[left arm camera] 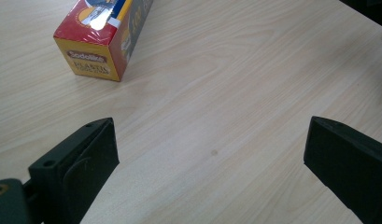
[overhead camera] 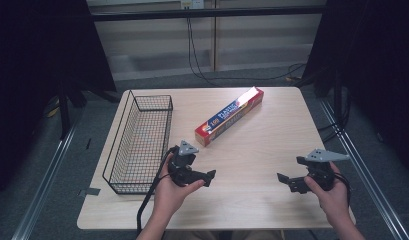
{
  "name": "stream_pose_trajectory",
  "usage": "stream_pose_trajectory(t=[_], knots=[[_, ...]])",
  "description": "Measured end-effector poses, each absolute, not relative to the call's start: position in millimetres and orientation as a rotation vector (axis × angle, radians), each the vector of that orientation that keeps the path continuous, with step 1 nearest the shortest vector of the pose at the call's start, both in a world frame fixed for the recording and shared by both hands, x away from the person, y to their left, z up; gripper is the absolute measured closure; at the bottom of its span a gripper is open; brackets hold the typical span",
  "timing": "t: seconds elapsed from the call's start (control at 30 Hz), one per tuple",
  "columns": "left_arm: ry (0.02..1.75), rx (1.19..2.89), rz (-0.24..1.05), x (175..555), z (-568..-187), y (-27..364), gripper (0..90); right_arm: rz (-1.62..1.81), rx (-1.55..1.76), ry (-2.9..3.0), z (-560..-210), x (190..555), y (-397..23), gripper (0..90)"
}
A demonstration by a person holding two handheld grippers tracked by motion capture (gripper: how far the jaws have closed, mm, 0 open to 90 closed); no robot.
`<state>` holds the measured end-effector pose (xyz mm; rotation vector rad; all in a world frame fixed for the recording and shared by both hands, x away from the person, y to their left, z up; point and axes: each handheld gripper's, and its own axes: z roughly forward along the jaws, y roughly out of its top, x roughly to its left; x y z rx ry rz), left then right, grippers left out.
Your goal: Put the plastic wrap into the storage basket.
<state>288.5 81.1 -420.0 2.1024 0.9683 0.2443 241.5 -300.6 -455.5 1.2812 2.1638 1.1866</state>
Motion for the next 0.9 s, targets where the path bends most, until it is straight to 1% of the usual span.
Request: stream_pose_trajectory(t=[0.13,0.37,0.5,0.53,0.7,0.9], knots=[[0.969,2.095,0.233,291.4,-420.4,76.4,3.0,1.185,1.278,2.173,-456.6,242.1,-298.5,1.2],[0.971,2.119,0.254,302.7,-420.9,59.0,3.3,1.196,1.270,2.178,-456.7,242.9,-296.3,1.2],[0.966,2.123,0.261,314.1,-422.9,51.0,3.4,1.199,1.264,2.181,-456.1,242.9,-295.2,1.2],[0.983,2.112,0.247,316.7,-423.0,48.5,3.9,1.199,1.262,2.181,-456.1,242.9,-295.2,1.2],[0.984,2.134,0.290,334.4,-425.7,40.0,4.2,1.195,1.249,2.186,-456.7,242.9,-295.2,1.2],[1.019,2.093,0.313,357.7,-428.5,28.7,4.1,1.202,1.253,2.179,-456.3,242.8,-295.9,1.2]])
